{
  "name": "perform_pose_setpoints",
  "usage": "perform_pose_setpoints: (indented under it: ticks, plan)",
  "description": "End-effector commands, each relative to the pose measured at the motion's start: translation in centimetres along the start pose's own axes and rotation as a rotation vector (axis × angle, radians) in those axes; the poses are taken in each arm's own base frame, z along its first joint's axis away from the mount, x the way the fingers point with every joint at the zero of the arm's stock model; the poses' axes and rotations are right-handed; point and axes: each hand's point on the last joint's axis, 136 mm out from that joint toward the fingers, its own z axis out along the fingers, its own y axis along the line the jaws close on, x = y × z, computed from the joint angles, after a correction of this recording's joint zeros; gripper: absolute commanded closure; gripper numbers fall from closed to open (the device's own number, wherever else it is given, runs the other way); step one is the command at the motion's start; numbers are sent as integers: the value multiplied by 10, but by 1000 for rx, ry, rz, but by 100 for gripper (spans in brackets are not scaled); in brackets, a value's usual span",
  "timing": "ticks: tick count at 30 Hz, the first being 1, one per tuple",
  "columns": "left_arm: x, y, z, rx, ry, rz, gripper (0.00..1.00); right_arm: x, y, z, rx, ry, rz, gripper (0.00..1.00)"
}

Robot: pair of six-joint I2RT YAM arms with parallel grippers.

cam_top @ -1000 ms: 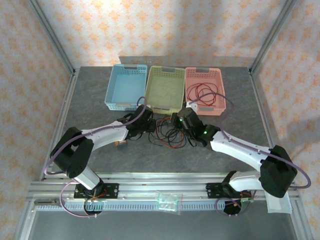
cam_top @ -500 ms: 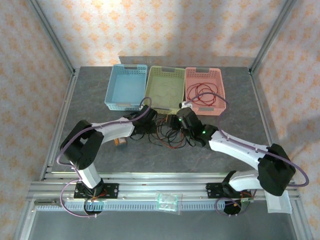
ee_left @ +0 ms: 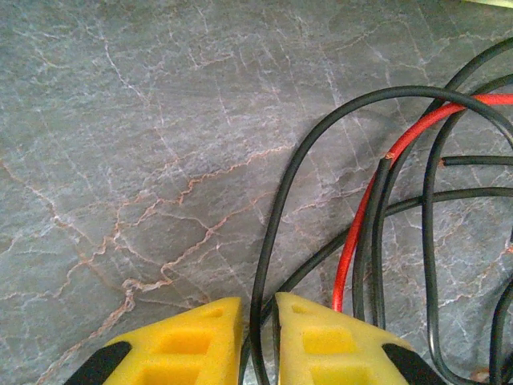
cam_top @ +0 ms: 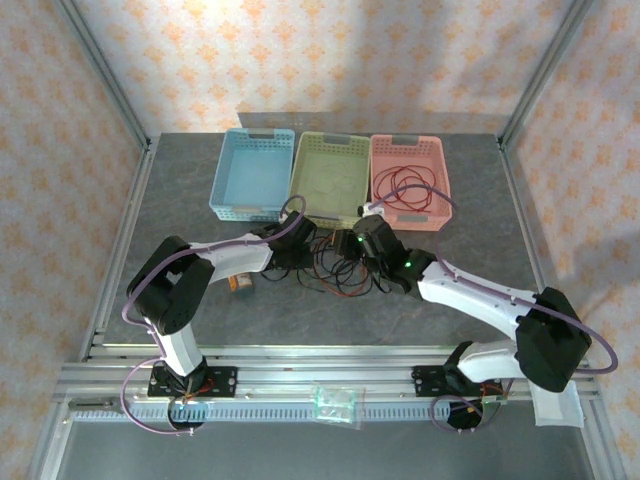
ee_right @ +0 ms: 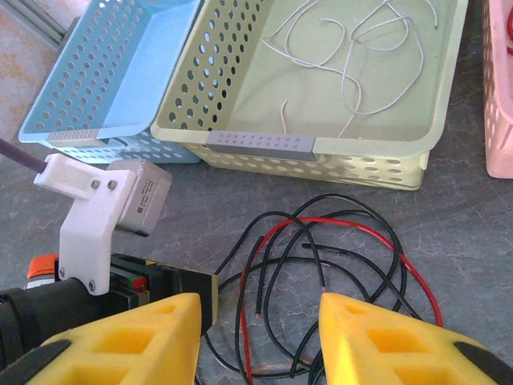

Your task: Untangle the cables

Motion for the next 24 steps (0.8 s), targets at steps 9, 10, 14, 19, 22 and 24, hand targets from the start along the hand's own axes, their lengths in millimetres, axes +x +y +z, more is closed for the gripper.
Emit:
perform_pose_setpoints:
  ticks: [9, 10, 14, 19, 22, 24]
  plan:
    - [-17, 1, -20, -9, -69, -24, 95, -14, -1, -7, 28, -56, 17, 58]
    - [-21, 0, -26, -3, -90, -23, 96, -16, -5, -8, 41, -67, 23, 59]
    - [-37, -7, -56, 66, -198, -12, 99, -22, -16, -15, 87, -117, 49, 60]
    - [-52, -15, -93, 134, -311, 19, 100, -29, -28, -24, 132, -176, 87, 58]
    - [-60, -19, -116, 174, -377, 37, 100, -28, -27, -24, 110, -172, 83, 55]
    - [-66, -23, -134, 207, -423, 47, 100, -23, -14, -19, 40, -130, 37, 51]
